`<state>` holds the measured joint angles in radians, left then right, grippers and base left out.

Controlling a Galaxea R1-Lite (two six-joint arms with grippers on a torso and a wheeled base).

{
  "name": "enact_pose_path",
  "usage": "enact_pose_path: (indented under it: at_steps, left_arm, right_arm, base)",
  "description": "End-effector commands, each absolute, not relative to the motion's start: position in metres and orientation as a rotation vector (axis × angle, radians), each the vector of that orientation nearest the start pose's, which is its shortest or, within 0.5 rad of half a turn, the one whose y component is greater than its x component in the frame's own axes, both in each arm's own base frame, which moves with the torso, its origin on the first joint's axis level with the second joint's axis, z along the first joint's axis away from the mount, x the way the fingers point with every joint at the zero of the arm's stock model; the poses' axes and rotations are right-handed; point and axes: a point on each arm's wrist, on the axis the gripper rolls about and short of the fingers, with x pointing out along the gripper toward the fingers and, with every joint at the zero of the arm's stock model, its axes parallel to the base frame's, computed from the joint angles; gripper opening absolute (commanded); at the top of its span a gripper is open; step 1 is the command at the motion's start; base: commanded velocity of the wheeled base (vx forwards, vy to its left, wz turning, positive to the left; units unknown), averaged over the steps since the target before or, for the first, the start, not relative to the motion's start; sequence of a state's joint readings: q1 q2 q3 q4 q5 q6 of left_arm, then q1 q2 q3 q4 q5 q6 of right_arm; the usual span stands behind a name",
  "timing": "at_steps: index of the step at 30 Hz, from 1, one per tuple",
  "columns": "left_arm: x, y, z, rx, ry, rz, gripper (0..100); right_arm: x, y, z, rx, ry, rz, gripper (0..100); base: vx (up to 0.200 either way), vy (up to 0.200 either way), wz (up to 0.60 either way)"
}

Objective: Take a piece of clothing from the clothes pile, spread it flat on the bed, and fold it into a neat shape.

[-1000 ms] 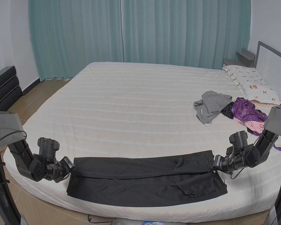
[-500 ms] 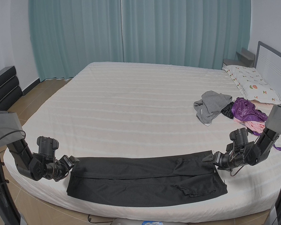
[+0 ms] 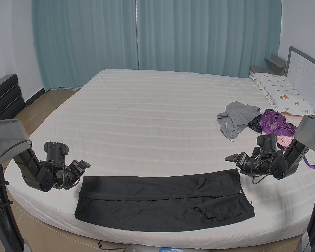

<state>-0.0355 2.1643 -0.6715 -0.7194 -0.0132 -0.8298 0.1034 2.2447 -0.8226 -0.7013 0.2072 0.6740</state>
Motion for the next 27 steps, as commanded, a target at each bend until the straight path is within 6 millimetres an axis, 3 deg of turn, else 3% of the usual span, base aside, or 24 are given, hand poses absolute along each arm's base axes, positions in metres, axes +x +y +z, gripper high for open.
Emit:
enact_pose_path:
  at_steps: [1,9,10,27]
  left_arm:
    - [0.343,-0.017,-0.016,-0.758,0.779,0.297,100]
    - [0.356,-0.025,-0.029,-0.719,0.766,0.328,100]
    - [0.356,-0.025,-0.030,-0.719,0.767,0.329,0]
    - [0.357,-0.009,-0.030,-0.719,0.718,0.436,0]
  right_arm:
    - [0.363,0.044,-0.020,0.718,0.819,0.018,100]
    - [0.367,0.042,-0.024,0.725,0.810,0.017,100]
    - [0.367,0.042,-0.026,0.727,0.812,0.013,100]
    - [0.387,0.032,-0.043,0.724,0.782,-0.043,100]
  base:
    - [0.000,0.000,0.00]
    - [0.000,0.000,0.00]
    - [0.000,0.000,0.00]
    - [0.000,0.000,0.00]
